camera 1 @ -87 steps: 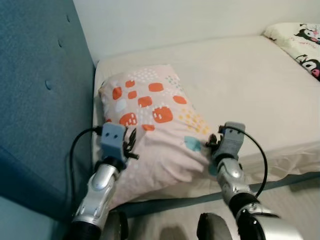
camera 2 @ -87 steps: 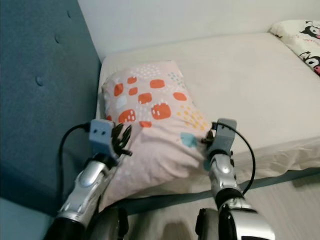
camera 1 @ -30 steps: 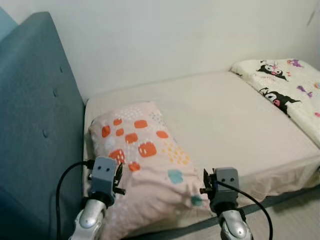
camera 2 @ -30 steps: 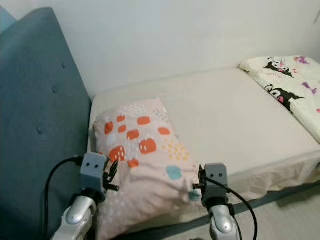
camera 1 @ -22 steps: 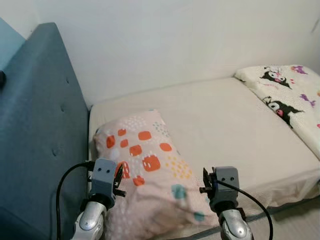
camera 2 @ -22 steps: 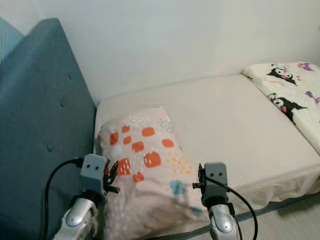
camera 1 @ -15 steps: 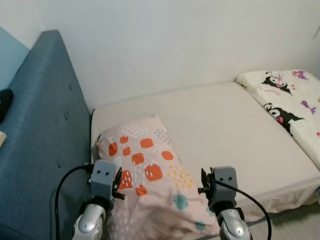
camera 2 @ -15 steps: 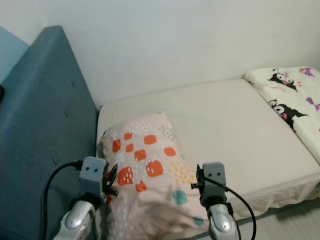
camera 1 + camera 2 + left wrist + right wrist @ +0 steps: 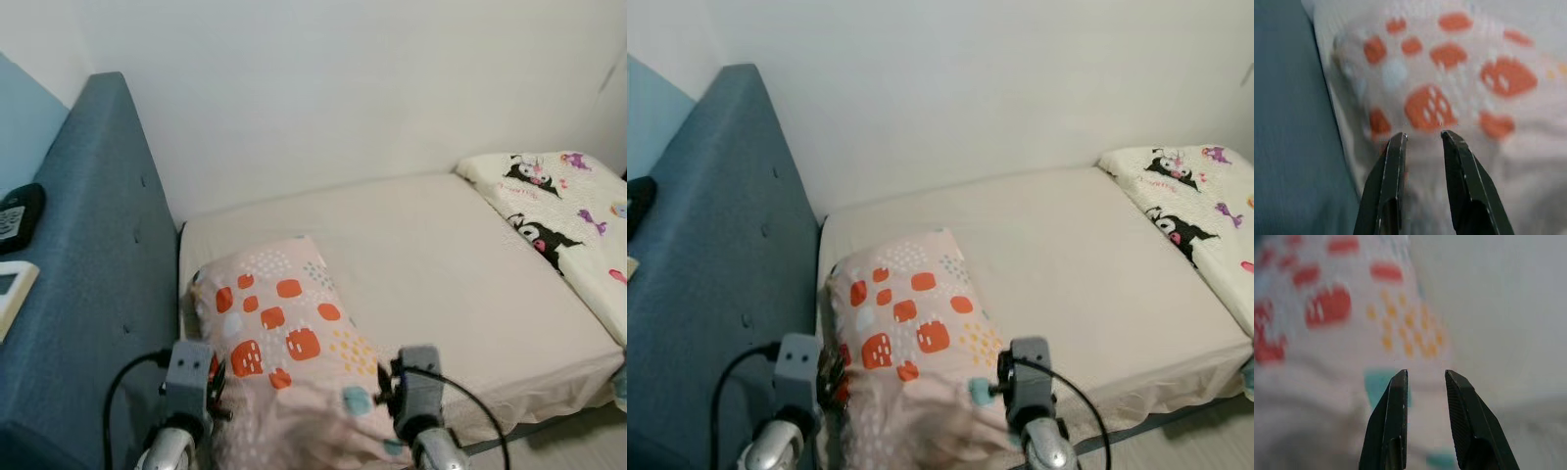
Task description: Clean up the room
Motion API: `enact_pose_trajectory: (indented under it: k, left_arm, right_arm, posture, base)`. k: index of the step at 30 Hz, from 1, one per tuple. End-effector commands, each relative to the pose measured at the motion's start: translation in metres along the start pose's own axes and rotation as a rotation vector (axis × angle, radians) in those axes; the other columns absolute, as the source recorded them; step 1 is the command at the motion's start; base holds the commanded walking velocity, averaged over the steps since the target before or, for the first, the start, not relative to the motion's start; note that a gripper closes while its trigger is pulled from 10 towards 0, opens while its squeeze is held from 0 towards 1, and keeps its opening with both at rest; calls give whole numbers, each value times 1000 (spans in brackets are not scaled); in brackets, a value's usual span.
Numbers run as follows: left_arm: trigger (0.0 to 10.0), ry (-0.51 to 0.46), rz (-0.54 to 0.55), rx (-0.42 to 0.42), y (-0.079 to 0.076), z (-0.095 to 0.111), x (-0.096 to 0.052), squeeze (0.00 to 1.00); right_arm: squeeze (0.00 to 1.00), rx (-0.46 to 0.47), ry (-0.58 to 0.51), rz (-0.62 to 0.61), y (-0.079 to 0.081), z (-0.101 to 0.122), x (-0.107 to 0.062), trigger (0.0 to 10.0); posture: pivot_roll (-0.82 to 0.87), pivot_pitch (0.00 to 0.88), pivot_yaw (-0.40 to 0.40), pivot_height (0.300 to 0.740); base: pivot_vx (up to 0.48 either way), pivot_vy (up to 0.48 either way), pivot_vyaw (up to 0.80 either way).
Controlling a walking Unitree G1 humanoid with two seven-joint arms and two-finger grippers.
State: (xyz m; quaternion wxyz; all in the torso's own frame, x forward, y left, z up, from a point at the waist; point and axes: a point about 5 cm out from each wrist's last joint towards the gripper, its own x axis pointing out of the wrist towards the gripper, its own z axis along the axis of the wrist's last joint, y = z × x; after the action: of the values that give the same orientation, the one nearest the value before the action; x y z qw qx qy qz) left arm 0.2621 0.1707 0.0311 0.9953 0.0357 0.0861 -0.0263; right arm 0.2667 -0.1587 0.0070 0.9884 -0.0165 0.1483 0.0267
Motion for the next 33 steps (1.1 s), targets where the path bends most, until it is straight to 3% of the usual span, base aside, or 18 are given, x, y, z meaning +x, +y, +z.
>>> enact_pose_trajectory:
  k: [1,9,23,33]
  left_arm:
    - [10000,31,-16,26,2,-8,-4,0]
    - [10000,75,-83,-26,-12,-18,-8,0]
    - [10000,80,-95,-43,-17,-23,-6,0]
    - [10000,77,-136,-10,-27,-21,-1,0]
  right_arm:
    - [0,6,34,-16,-1,-8,-2,10000]
    - [0,-5,48,-5,3,-11,-3,10000]
    - [0,-35,43,14,4,-15,-3,10000]
    - [0,-14,32,-15,-10,-12,-4,10000]
  posture:
    - [31,102,-30,740]
    - [18,94,-29,740]
    - [9,79,-31,740]
    - [-19,103,-6,740]
  base:
    - [0,0,0]
    - [0,0,0]
    - [0,0,0]
    - [0,0,0]
